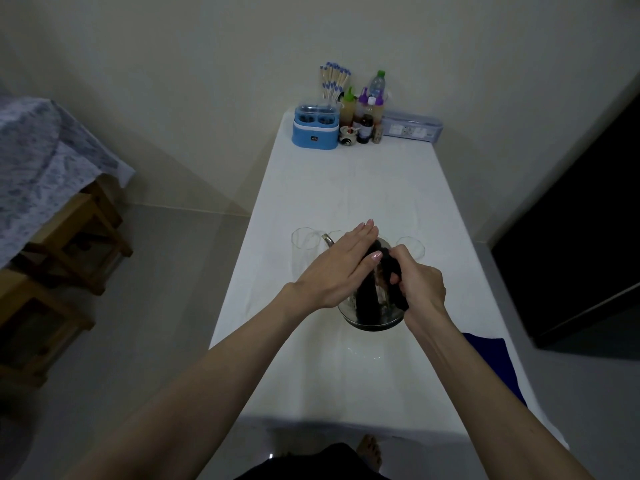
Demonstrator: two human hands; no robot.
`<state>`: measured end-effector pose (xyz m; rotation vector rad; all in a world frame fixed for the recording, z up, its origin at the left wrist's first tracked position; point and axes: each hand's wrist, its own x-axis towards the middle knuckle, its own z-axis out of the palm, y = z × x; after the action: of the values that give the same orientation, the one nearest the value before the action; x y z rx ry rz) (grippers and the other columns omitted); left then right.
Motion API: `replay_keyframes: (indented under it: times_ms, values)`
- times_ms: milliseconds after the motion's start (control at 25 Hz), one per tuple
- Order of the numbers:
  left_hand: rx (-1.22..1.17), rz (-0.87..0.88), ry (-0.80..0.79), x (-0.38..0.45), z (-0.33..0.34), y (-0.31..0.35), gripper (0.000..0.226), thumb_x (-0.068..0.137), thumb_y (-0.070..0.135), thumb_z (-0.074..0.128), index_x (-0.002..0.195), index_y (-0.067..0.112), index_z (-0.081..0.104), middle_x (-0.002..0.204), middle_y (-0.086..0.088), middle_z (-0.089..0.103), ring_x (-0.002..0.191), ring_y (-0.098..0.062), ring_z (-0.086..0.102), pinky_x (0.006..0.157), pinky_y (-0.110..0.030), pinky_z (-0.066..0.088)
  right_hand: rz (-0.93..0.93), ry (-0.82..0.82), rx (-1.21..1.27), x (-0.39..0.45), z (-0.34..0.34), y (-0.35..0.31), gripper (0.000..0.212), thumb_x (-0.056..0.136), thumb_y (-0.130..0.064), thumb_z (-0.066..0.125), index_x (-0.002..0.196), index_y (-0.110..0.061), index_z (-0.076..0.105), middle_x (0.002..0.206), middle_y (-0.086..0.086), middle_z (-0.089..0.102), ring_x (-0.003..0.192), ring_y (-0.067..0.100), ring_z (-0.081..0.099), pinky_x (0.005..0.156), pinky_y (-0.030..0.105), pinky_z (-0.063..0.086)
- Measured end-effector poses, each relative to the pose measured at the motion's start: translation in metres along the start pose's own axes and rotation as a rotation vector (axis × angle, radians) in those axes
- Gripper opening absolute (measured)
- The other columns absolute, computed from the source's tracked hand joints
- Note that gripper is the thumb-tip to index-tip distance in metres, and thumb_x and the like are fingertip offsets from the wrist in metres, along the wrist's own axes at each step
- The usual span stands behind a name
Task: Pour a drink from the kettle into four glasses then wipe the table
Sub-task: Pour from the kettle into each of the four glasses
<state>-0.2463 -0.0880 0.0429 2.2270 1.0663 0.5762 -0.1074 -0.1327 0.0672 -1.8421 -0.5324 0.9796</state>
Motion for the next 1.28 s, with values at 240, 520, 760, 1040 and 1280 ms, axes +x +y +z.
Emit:
replay_keyframes:
  times_ms: [240, 520, 760, 1040, 1280]
  values:
    - [0.018, -0.008, -0.006, -0.001, -0.002, 0.001, 0.057, 0.104, 0.036, 0.027, 0.153, 0.010, 0.017, 0.163, -0.001, 0.011, 0.149, -0.006, 0.004, 0.121, -0.024, 0.004, -0.003, -0.013, -0.012, 0.000, 0.001, -0.001, 0.038, 0.071, -0.048, 0.069, 0.061, -0.012, 0.064, 0.059, 0.000, 0.063, 0.063, 0.020, 0.057, 0.063, 0.035, 0.045]
    - [0.000, -0.006, -0.002, -0.001, -0.002, -0.003, 0.057, 0.104, 0.036, 0.028, 0.153, 0.010, 0.017, 0.163, -0.001, 0.011, 0.149, -0.006, 0.004, 0.121, -0.024, 0.004, -0.015, -0.015, -0.029, 0.001, 0.003, -0.001, 0.038, 0.072, -0.049, 0.069, 0.061, -0.012, 0.065, 0.060, 0.000, 0.063, 0.066, 0.021, 0.058, 0.064, 0.034, 0.045]
    - [0.003, 0.000, -0.001, 0.002, -0.001, -0.008, 0.058, 0.104, 0.039, 0.027, 0.153, 0.010, 0.017, 0.163, -0.001, 0.011, 0.149, -0.006, 0.004, 0.121, -0.025, 0.005, -0.017, -0.018, -0.024, 0.002, 0.006, -0.002, 0.037, 0.073, -0.048, 0.069, 0.061, -0.012, 0.065, 0.060, 0.000, 0.064, 0.066, 0.020, 0.058, 0.066, 0.035, 0.046]
    - [-0.001, 0.001, -0.003, 0.002, -0.002, -0.012, 0.058, 0.104, 0.039, 0.027, 0.153, 0.010, 0.018, 0.162, 0.000, 0.012, 0.149, -0.005, 0.004, 0.121, -0.024, 0.005, 0.009, -0.019, 0.003, 0.004, 0.009, 0.000, 0.037, 0.069, -0.049, 0.070, 0.061, -0.013, 0.065, 0.060, 0.000, 0.063, 0.066, 0.020, 0.057, 0.067, 0.036, 0.046]
    - [-0.003, -0.002, -0.020, 0.003, -0.002, -0.013, 0.058, 0.104, 0.040, 0.027, 0.153, 0.011, 0.017, 0.163, 0.000, 0.011, 0.148, -0.004, 0.004, 0.121, -0.024, 0.006, 0.026, -0.023, 0.010, 0.005, 0.011, 0.002, 0.037, 0.070, -0.048, 0.071, 0.063, -0.012, 0.066, 0.062, 0.001, 0.064, 0.065, 0.020, 0.057, 0.065, 0.035, 0.046]
